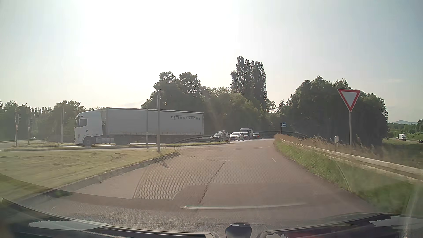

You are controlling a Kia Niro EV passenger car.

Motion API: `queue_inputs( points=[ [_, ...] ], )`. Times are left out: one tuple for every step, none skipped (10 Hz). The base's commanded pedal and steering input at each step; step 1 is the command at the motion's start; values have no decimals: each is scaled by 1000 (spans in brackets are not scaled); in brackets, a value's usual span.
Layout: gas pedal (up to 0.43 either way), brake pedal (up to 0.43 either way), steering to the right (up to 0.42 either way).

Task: Follow the waypoints while adhering to traffic rules and regulations

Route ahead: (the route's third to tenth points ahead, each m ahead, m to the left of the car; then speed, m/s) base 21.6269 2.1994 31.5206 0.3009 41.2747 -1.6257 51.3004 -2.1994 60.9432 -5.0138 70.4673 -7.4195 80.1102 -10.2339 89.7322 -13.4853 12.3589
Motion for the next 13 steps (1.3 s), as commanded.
queue_inputs(
  points=[
    [39,0,46],
    [39,0,44],
    [39,0,40],
    [39,0,37],
    [39,0,34],
    [39,0,34],
    [39,0,34],
    [39,0,34],
    [39,0,35],
    [39,0,36],
    [39,0,37],
    [39,0,37],
    [39,0,37]
  ],
)
